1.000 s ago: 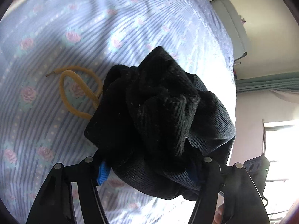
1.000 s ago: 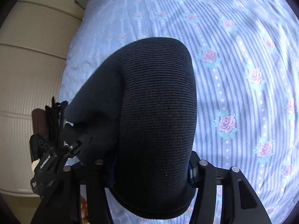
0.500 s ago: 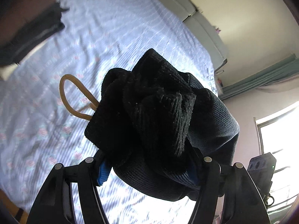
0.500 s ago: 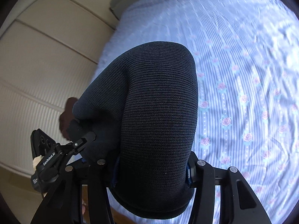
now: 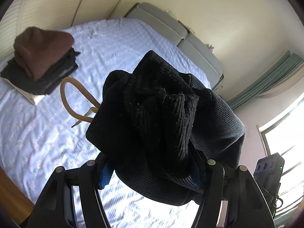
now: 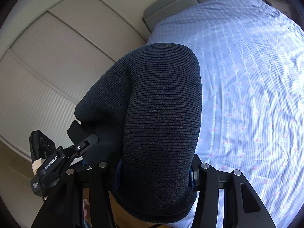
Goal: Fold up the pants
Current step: 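Carry the lifted bundle with both tools toward the stack of folded clothes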
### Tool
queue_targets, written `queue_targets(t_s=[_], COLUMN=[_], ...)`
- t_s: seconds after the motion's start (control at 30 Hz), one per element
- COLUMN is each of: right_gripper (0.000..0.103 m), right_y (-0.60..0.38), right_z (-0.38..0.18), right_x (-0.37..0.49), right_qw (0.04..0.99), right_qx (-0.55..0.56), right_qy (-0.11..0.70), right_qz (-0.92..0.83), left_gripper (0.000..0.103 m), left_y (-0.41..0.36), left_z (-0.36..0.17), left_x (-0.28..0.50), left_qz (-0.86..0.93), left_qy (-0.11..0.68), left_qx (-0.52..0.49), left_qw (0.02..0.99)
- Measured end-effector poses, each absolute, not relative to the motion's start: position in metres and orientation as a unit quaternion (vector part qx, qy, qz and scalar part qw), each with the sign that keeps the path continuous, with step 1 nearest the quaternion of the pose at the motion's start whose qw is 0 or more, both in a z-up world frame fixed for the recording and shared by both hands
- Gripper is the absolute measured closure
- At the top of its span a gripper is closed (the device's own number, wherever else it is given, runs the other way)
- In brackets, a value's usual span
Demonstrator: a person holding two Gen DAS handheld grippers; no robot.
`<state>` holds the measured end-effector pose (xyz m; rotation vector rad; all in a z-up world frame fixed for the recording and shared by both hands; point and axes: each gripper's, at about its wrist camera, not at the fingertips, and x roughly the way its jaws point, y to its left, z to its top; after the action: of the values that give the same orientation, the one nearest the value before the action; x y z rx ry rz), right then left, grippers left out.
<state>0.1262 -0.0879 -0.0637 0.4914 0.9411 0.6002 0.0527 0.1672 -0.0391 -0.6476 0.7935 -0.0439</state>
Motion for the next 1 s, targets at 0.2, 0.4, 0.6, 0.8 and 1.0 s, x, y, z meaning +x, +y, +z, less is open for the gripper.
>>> queue_targets(t_s=[0.2, 0.4, 0.6, 0.8, 1.0], right_gripper=[0.051, 0.051, 0.051, 0.051, 0.051], right_y=[-0.050, 0.022, 0.122, 0.236, 0.302], right_z=[-0.045, -0.043, -0.047, -0.062, -0.058], right_x=[0.123, 0.130, 0.125, 0.132, 0.159], right_qw=[0.816, 0.811, 0.815, 0.808, 0.808], right_qx=[0.224, 0.204, 0.195, 0.223, 0.222], right_qy=[0.433, 0.440, 0.440, 0.458, 0.460], right_qz=[0.310, 0.326, 0.322, 0.297, 0.294], left_gripper=[0.038, 0.038, 0.038, 0.038, 0.038], left_y=[0.209, 0.290, 0.409, 0.524, 0.595], left_z=[-0.020, -0.028, -0.046, -0.052, -0.046], left_x=[0.033, 0.025, 0.041, 0.064, 0.089], left_qz=[-0.003, 0.004, -0.019, -0.030, -0.040], left_qy=[0.357, 0.351, 0.366, 0.405, 0.419], left_qx=[-0.309, -0.327, -0.326, -0.308, -0.296], left_qw=[0.881, 0.877, 0.871, 0.860, 0.858])
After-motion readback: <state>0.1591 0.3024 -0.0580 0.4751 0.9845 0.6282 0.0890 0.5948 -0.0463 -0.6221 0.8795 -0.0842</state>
